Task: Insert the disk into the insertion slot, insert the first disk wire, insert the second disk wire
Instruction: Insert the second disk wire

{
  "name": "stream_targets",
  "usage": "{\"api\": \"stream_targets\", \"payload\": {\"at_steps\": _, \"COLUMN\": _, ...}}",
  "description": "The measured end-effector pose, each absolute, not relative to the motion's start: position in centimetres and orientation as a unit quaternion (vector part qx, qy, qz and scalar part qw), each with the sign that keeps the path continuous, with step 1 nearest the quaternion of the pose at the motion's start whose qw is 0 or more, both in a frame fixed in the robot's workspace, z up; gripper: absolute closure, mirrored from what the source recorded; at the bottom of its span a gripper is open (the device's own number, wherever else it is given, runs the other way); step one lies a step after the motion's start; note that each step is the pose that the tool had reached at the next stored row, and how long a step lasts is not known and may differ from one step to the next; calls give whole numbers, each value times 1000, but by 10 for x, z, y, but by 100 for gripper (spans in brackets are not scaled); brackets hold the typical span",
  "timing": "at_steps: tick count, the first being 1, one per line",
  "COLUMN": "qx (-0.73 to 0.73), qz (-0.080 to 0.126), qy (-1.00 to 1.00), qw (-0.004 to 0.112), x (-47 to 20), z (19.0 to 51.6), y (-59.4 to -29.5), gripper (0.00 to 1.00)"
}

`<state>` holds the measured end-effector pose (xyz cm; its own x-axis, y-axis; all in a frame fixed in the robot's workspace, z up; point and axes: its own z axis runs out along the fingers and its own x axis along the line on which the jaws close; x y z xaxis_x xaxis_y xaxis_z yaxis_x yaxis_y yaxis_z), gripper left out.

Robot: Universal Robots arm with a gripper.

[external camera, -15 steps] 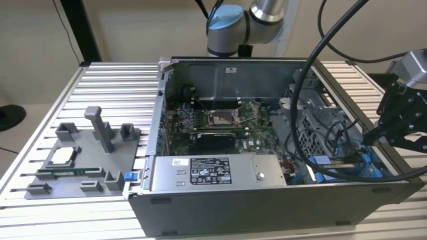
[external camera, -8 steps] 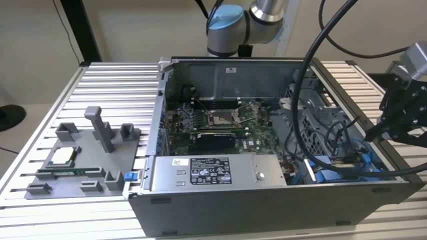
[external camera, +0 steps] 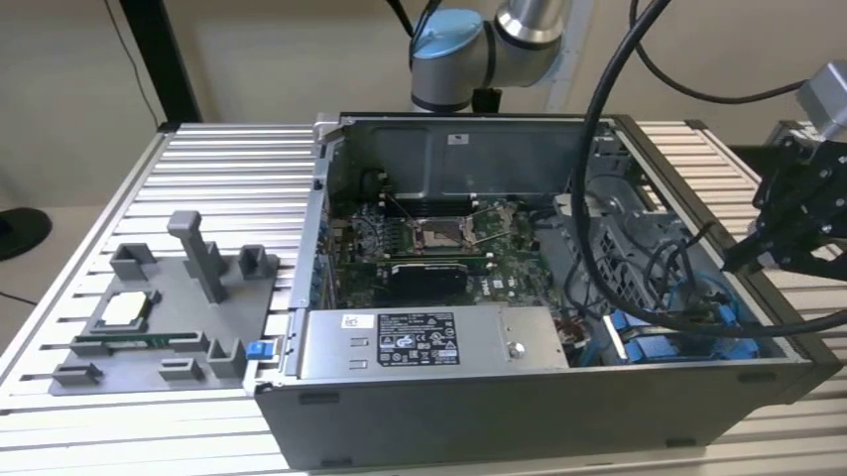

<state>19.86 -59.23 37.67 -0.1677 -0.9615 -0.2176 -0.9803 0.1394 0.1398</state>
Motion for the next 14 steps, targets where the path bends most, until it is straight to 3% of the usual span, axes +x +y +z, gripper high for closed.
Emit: {"api": "stream_targets", "payload": {"at_steps": 14, "qx": -644, "qz": 125, "qy": 754, "qw": 38, "x": 181, "z": 388, "y": -590, "gripper": 100}}
